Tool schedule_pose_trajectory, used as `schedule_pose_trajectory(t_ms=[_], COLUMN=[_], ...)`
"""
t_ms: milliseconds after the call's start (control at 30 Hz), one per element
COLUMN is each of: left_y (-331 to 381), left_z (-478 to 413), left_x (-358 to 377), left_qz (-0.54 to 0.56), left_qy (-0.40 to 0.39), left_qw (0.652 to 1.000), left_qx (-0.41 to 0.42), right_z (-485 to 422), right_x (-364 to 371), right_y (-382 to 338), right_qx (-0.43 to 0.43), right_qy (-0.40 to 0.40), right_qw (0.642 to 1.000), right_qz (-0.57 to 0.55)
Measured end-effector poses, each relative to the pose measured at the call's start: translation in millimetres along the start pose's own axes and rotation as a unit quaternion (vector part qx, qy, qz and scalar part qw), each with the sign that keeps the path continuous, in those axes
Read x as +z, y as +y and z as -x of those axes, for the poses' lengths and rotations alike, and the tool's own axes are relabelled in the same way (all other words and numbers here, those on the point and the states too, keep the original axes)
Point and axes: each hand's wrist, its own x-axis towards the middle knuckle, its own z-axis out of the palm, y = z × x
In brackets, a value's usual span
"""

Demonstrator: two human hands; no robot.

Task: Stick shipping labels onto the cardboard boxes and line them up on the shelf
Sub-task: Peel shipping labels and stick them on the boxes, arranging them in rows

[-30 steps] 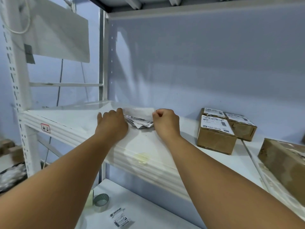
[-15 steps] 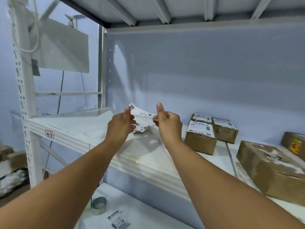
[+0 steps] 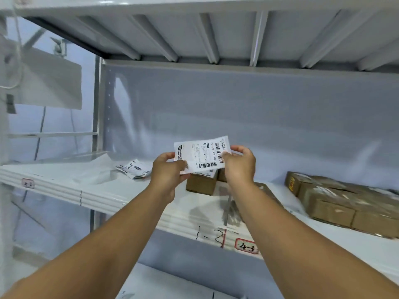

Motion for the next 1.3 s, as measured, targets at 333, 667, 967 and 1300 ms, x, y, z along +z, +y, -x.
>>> schedule_pose_trajectory(t_ms=[333, 667, 967, 1300], left_y=[-4, -11, -15, -28], left_z=[45, 63, 73, 52], left_x=[55, 95, 109, 86], left_qz=[-0.058, -0.049, -0.01, -0.011], left_qy=[-0.079, -0.023, -0.07, 0.031], left_qw=[0.995, 0.998, 0.997, 0.999], left_qx=[0.008, 0.027, 0.013, -0.028], right_z=[-16, -5, 3, -16], right_x=[-84, -112, -110, -128], right_y=[-13, -13, -13, -6], right_qx=[-0.032, -0.235, -0.11, -0.001], right_qy=[0.049, -0.044, -0.106, 0.046], right_qw=[0.998, 0.916, 0.981, 0.999], right_qz=[0.008, 0.321, 0.118, 0.022])
